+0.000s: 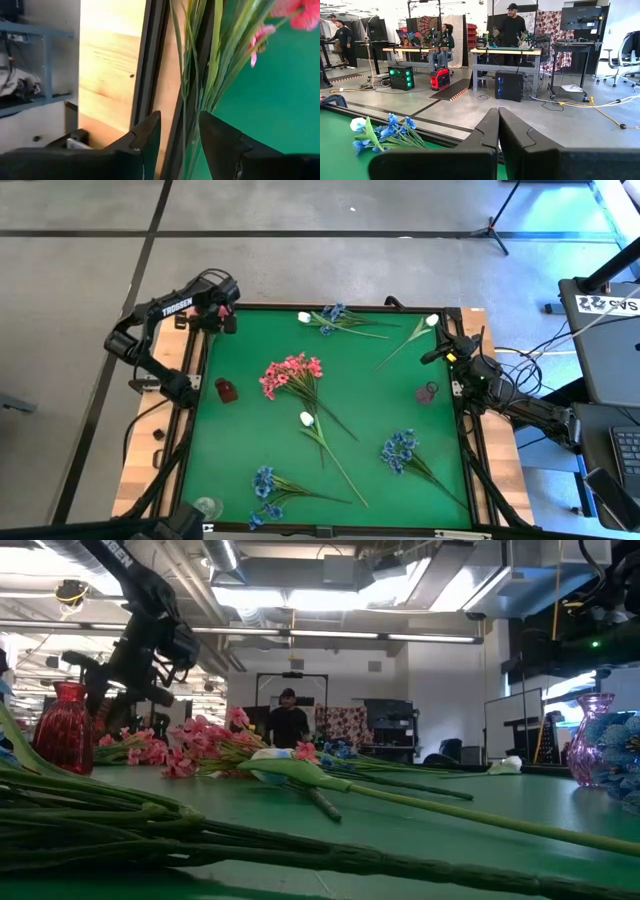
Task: Sort flowers into vase by color
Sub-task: Put the top left pink flower into the red vase
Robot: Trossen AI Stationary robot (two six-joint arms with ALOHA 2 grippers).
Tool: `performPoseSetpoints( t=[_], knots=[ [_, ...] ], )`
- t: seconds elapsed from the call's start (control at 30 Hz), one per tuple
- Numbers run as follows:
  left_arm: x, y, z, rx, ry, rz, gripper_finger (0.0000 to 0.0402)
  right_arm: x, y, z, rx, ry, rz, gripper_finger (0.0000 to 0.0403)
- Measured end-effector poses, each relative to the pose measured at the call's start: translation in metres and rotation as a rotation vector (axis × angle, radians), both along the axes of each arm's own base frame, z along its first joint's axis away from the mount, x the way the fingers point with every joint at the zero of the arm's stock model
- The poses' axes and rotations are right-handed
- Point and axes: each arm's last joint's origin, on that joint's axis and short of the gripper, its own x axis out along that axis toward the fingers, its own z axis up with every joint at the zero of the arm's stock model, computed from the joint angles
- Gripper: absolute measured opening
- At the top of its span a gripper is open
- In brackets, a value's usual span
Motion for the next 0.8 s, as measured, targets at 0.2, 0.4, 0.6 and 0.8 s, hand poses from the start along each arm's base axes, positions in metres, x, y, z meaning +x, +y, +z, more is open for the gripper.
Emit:
performPoseSetpoints(
  t=[0.2,0.4,0.6,0.8],
  knots=[
    [0.000,0.000,-0.019,0.071,-0.039,0.043,0.0131,0.000,0.000,0.000,0.000,0.000,0.000,0.0012],
    [0.003,-0.002,-0.035,0.145,-0.082,0.088,0.0131,0.000,0.000,0.000,0.000,0.000,0.000,0.0012],
    [0.003,-0.004,-0.045,0.211,-0.091,0.118,0.0131,0.000,0.000,0.000,0.000,0.000,0.000,0.0012],
    [0.005,-0.007,-0.049,0.287,-0.069,0.170,0.0131,0.000,0.000,0.000,0.000,0.000,0.000,0.0012]
  ],
)
